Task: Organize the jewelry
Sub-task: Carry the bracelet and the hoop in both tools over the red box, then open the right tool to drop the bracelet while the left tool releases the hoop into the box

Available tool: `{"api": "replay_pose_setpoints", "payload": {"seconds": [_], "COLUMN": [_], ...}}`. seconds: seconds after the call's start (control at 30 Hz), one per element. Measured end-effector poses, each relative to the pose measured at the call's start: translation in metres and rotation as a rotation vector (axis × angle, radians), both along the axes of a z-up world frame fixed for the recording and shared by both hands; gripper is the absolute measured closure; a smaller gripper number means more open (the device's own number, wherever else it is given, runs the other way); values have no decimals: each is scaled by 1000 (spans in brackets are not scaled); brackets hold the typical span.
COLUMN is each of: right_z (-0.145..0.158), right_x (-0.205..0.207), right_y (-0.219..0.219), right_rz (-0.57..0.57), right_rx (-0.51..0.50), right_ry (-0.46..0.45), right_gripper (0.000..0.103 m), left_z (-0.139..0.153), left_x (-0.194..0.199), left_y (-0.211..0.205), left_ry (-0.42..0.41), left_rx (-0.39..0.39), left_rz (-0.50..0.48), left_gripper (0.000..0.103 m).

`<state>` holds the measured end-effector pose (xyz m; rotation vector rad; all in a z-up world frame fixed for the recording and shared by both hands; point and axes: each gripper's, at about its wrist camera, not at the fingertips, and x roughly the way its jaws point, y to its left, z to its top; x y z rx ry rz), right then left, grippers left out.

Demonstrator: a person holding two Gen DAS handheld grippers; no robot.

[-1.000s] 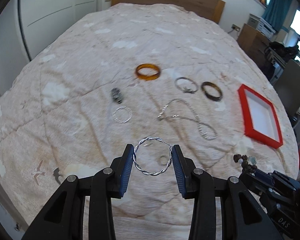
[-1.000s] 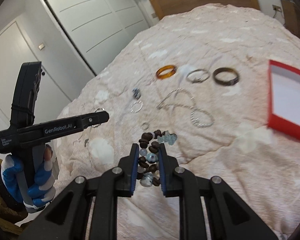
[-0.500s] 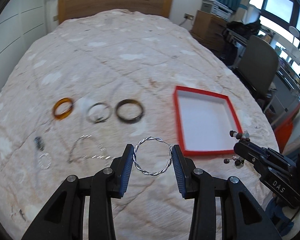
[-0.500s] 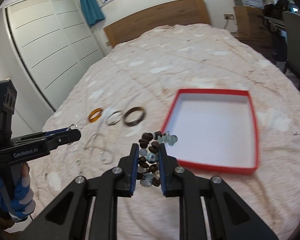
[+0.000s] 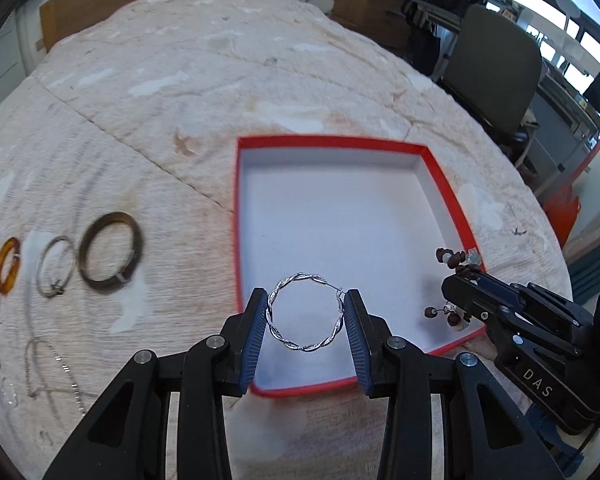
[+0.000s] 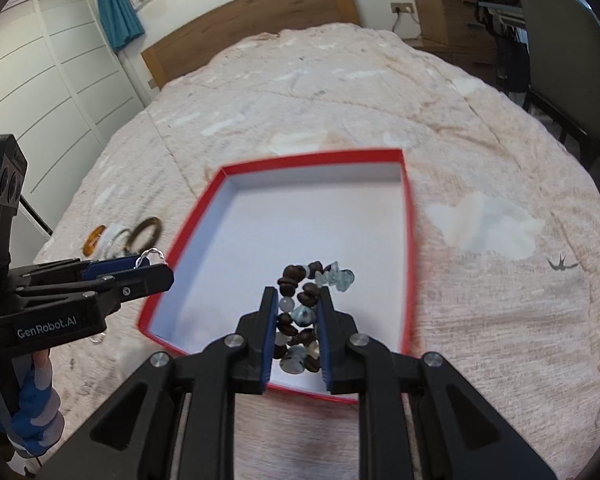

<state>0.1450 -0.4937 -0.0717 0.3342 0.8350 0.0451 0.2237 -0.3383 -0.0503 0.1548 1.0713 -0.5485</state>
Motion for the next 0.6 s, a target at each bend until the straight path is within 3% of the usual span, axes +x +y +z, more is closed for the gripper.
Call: {"api": "replay_pose_setpoints", "payload": {"seconds": [0.23,0.6], "right_z": [-26,-28], "right_x": [4,6], "right_y": [-5,8], "right_rz": [-1,48], "right_rx": [-28,-124], "right_ry": [74,133], "right_gripper": [85,84], "left_z": [-37,-51], "left_x": [5,2], "left_y": [-9,-16], "left_ry": [54,46], "left_rx": [42,87], "left_rz": [-3,-18], "left_gripper": [64,64]}}
